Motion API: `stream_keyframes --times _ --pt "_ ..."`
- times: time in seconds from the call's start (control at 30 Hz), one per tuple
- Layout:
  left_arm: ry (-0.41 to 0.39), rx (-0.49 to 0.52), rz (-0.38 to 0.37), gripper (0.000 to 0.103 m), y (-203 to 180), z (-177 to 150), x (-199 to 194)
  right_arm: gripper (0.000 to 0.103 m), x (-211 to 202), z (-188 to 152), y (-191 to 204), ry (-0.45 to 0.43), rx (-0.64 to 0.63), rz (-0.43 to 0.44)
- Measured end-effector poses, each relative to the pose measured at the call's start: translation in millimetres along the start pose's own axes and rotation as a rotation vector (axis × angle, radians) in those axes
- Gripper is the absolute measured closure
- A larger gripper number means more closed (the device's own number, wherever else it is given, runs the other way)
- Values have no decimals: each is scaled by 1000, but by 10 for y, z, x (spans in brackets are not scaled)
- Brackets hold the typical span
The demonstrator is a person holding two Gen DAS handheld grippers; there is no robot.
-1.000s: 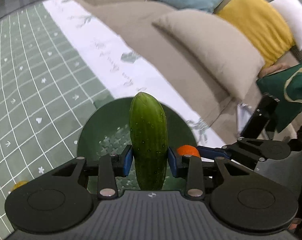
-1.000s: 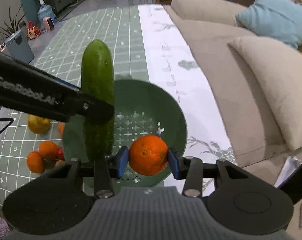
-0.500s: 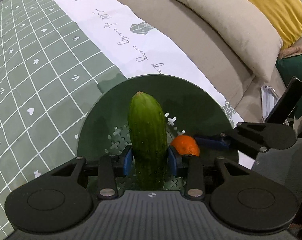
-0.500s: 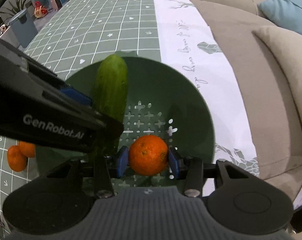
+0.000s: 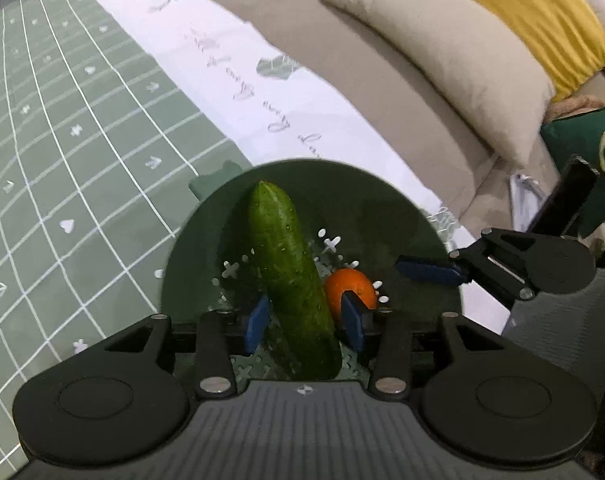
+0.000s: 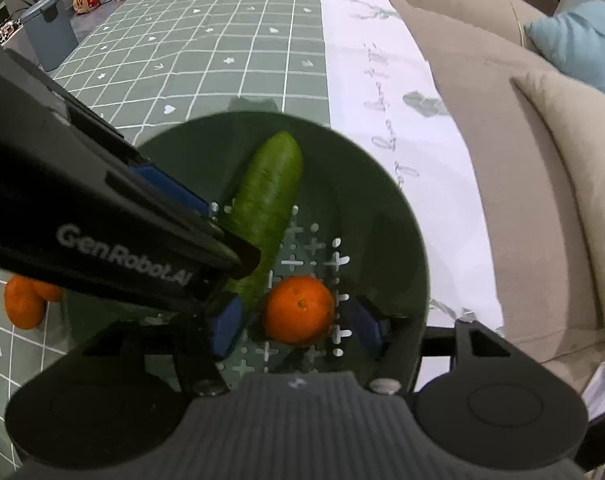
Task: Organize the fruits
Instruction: 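Carry cucumber and orange into the colander and open both tools, then grasp an orange with the left tool while the right tool grasps a kiwi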
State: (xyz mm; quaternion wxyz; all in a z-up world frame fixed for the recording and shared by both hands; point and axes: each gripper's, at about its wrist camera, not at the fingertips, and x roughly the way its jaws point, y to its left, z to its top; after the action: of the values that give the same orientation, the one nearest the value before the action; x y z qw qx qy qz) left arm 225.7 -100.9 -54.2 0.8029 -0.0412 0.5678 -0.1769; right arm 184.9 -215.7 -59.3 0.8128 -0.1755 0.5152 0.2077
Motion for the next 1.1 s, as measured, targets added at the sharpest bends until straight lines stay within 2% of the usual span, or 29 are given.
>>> stream_keyframes --times 0.1,0.3,0.6,0.73,0.87,0.93,1.0,1.1 --pt "-59 19 -7 53 -6 -80 -276 36 -157 -31 40 -14 -4 -45" --pt "-173 50 26 53 99 -350 -820 36 -557 -140 84 -107 86 -21" --pt "-281 -38 97 52 505 -976 -1301 36 -1018 -412 436 -260 296 27" --pt "-291 -108 116 52 718 -1291 -1367 36 -1064 -554 716 -307 361 50" --pt "-277 -178 112 52 869 -1559 -1337 37 -1034 -724 1048 -311 386 85" --pt "-264 -194 94 52 895 -1653 -1277 41 -950 -782 1194 -293 390 102" --pt "-242 -201 81 52 897 -1718 -1194 51 -844 -815 1320 -259 373 106" --pt "-219 -181 89 52 859 -1796 -1058 60 -668 -856 1438 -211 342 101"
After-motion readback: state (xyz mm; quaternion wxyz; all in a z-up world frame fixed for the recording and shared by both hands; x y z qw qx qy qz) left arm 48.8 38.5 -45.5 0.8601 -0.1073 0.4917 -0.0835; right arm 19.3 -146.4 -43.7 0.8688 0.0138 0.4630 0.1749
